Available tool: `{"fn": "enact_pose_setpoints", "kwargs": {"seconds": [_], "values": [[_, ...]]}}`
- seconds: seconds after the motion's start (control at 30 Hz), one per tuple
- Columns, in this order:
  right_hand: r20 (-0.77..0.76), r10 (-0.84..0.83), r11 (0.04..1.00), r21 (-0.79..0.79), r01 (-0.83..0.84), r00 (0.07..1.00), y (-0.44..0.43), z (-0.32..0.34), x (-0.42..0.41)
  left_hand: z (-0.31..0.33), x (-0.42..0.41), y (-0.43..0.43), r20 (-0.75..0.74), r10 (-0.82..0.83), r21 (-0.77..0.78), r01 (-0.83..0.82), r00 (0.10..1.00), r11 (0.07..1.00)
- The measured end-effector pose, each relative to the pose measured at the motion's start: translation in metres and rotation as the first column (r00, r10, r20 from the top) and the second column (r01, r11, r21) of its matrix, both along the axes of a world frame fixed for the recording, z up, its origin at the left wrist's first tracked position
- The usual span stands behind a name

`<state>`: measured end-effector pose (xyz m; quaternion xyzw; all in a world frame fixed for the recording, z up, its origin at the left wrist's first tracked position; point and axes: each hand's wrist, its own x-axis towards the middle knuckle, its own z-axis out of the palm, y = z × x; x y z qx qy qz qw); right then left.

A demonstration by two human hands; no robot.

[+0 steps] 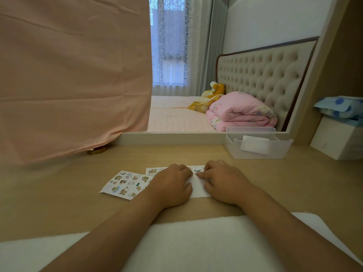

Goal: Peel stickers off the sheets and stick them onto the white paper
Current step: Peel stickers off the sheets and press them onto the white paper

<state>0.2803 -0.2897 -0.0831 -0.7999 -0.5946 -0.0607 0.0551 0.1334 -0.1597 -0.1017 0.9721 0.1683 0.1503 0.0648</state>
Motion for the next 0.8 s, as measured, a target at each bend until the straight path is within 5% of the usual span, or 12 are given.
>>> {"fn": "enact_pose_setpoints", "kwargs": {"seconds": [0.6, 0.8], "values": [[-0.131, -0.023, 0.989, 0.142, 0.042, 0.991, 0.004, 0.024, -0.022, 0.039, -0.030, 0.020, 0.161, 0.021, -0.093, -0.006, 0.987, 0.996], [-0.255, 0.111, 0.989, 0.126, -0.081, 0.961, 0.021, 0.038, -0.063, 0.052, -0.102, 0.039, -0.026, 0.169, -0.079, -0.171, 0.985, 0.982]]}}
